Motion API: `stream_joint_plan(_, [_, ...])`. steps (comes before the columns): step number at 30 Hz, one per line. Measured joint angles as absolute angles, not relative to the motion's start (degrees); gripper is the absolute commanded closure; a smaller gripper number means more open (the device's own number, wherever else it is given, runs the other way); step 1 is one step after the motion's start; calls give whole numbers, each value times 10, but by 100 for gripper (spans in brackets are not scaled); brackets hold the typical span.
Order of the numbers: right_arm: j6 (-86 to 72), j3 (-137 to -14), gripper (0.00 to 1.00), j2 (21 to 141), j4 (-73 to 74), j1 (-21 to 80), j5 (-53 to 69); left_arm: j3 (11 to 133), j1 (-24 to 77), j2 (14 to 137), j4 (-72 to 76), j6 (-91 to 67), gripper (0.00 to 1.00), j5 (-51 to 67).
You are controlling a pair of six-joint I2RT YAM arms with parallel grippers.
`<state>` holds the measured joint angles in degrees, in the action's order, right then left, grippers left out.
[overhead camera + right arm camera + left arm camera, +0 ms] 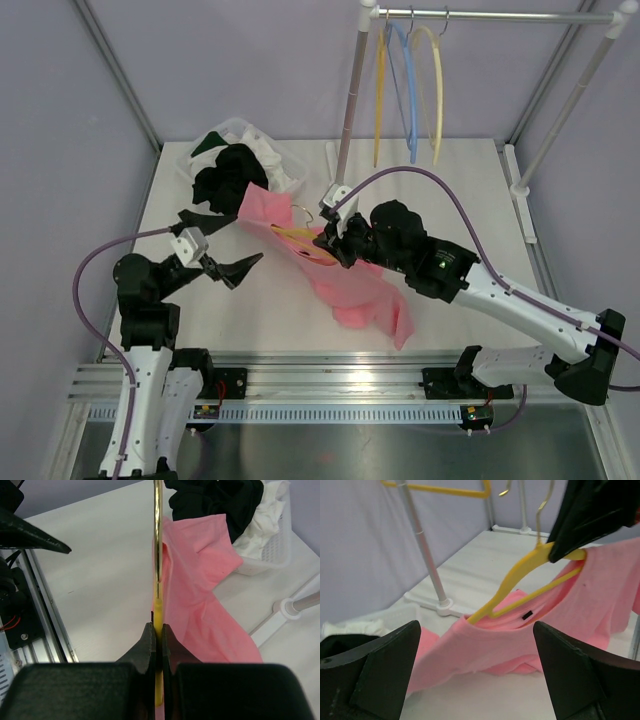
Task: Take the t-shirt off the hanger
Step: Remove the tshirt from the hanger
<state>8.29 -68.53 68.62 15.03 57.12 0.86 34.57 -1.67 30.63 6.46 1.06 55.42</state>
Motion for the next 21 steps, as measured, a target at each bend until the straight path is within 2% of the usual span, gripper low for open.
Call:
stream_joint_plan(8, [75,-712,100,718,167,571,77,334,-4,301,86,52,2,631])
stream_joint_plan(12, [72,-720,100,730,169,571,107,334,14,322,72,65,7,634])
stream_joint_plan(21, [66,-725,100,741,170,571,153,371,57,379,1,110,34,635])
